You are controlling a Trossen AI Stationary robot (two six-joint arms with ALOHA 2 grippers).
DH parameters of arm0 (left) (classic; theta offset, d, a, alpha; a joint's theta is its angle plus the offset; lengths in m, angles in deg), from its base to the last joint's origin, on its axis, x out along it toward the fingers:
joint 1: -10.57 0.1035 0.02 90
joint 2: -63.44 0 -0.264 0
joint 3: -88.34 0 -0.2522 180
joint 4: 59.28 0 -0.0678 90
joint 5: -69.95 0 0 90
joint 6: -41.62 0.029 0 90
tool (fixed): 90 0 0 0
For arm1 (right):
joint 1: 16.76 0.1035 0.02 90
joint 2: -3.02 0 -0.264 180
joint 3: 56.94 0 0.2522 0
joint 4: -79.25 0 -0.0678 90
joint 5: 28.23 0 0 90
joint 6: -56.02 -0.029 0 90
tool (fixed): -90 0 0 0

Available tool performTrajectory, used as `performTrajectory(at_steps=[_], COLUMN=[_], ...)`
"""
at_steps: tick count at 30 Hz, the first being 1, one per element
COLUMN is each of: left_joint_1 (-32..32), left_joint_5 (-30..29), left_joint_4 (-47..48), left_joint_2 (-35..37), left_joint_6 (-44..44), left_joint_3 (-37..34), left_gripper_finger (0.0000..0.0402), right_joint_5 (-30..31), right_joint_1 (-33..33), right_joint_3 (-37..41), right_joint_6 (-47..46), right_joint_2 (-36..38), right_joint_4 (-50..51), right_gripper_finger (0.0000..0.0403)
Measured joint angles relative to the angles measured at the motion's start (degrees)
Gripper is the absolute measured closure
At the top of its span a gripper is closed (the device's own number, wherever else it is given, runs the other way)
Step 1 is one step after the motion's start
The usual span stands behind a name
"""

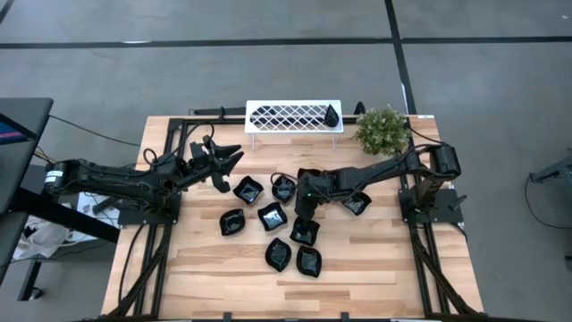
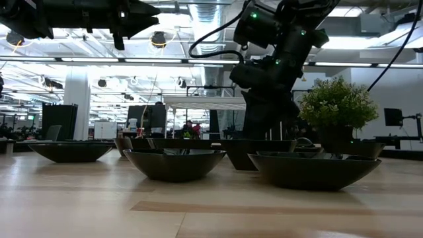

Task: Pick & Place Mini shaped plates
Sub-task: Stack the drop shaped plate on top of the drop shaped plate on the shelf

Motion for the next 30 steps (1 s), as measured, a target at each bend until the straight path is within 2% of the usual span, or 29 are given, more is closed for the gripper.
performTrajectory(at_steps=[4, 15, 24, 30], left_joint_1=[-0.02, 0.00, -0.02, -0.01], left_joint_5=[0.00, 0.34, 0.42, 0.42], left_joint_4=[0.02, 0.04, -0.22, -0.20], left_joint_2=[0.00, -0.01, 0.00, 0.00], left_joint_6=[-0.02, -0.02, -0.02, -0.02], left_joint_3=[0.00, 0.00, 0.00, 0.00], left_gripper_finger=[0.0279, 0.0279, 0.0279, 0.0279], right_joint_5=[1.99, 1.68, 0.59, 0.59], right_joint_1=[0.10, 0.08, -0.19, -0.19], right_joint_3=[0.00, 0.12, 0.05, 0.04], right_joint_6=[-1.34, -3.16, -2.82, -2.79], right_joint_2=[0.00, -4.34, -4.52, -4.52], right_joint_4=[0.37, -0.24, -0.22, -0.24], right_gripper_finger=[0.0266, 0.0270, 0.0267, 0.0293])
